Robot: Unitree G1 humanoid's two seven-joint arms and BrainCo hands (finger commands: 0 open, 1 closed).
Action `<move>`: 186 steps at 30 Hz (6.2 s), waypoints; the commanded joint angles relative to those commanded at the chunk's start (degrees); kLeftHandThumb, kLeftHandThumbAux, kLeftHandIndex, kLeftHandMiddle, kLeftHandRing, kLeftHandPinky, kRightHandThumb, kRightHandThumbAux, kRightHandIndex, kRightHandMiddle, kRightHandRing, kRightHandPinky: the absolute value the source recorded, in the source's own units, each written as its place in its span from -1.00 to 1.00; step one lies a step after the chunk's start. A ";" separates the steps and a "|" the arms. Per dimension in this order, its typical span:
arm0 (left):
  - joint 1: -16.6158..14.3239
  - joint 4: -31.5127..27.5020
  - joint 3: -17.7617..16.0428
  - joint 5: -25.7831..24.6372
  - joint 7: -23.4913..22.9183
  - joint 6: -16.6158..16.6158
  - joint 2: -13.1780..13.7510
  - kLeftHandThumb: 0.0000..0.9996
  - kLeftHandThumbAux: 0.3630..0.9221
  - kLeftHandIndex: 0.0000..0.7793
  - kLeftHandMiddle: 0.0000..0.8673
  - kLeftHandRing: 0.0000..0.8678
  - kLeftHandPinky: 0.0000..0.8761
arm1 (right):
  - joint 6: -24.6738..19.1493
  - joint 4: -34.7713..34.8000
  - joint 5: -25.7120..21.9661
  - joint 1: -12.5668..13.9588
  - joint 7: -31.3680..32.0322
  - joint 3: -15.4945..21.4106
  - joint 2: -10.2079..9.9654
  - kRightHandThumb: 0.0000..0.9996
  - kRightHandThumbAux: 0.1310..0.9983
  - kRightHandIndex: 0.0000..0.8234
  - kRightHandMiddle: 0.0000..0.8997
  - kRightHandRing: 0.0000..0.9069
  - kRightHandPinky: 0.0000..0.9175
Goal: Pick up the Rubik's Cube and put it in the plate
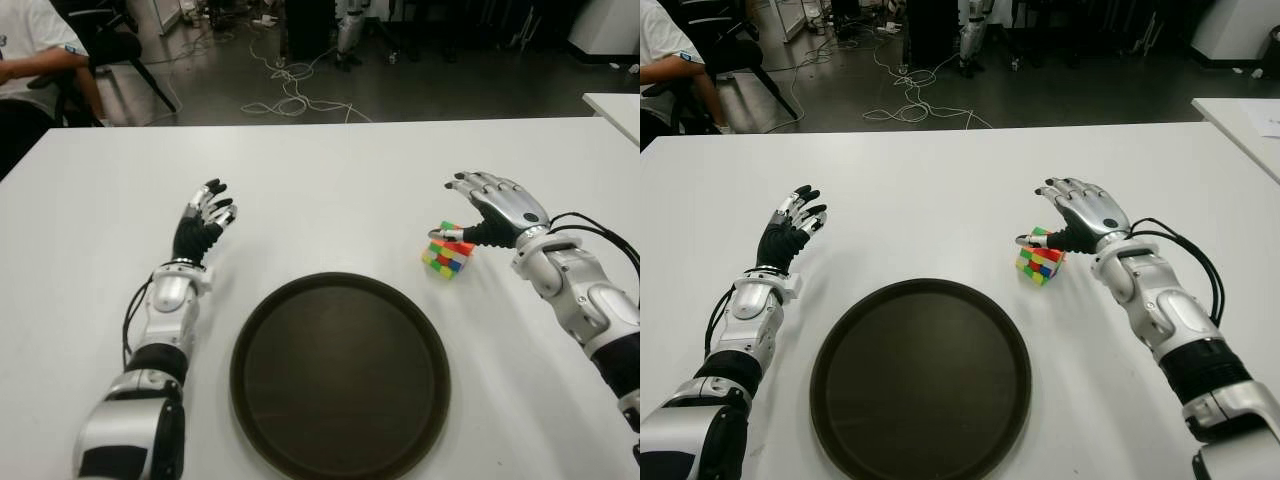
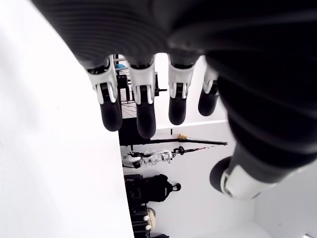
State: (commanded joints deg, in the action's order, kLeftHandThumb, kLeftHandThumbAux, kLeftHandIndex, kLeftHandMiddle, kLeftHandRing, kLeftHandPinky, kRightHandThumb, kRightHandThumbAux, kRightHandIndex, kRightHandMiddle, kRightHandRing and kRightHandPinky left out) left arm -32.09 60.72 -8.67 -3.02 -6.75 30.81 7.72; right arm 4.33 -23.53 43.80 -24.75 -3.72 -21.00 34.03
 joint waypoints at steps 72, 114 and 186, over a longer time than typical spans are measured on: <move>0.26 -0.76 -0.49 0.14 -0.06 -0.81 0.47 -0.26 0.11 -0.84 -0.67 -0.64 -0.57 | 0.74 -8.58 -1.02 -1.18 1.29 0.34 -1.82 -0.73 -0.60 -1.00 -1.00 -0.97 -0.77; 0.05 -0.41 -0.64 0.12 -0.43 -1.09 0.49 -0.23 0.07 -0.85 -0.67 -0.66 -0.62 | 1.97 -9.56 -0.77 -2.11 2.99 -0.17 -1.40 -0.74 -0.56 -1.00 -0.94 -0.88 -0.70; 0.93 -2.75 -1.01 -0.45 -1.41 -2.26 0.76 -0.19 0.13 -0.87 -0.69 -0.68 -0.63 | 2.60 -14.27 -0.37 -3.65 -0.05 -3.12 -4.78 -0.84 -0.51 -1.00 -0.75 -0.69 -0.41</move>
State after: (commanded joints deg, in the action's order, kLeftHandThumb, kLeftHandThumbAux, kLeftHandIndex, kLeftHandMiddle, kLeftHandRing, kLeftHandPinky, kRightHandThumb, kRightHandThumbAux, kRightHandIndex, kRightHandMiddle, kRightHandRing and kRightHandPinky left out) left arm -31.16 57.97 -9.69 -3.47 -8.16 28.55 8.47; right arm 6.93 -37.80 43.43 -28.40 -3.78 -24.12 29.25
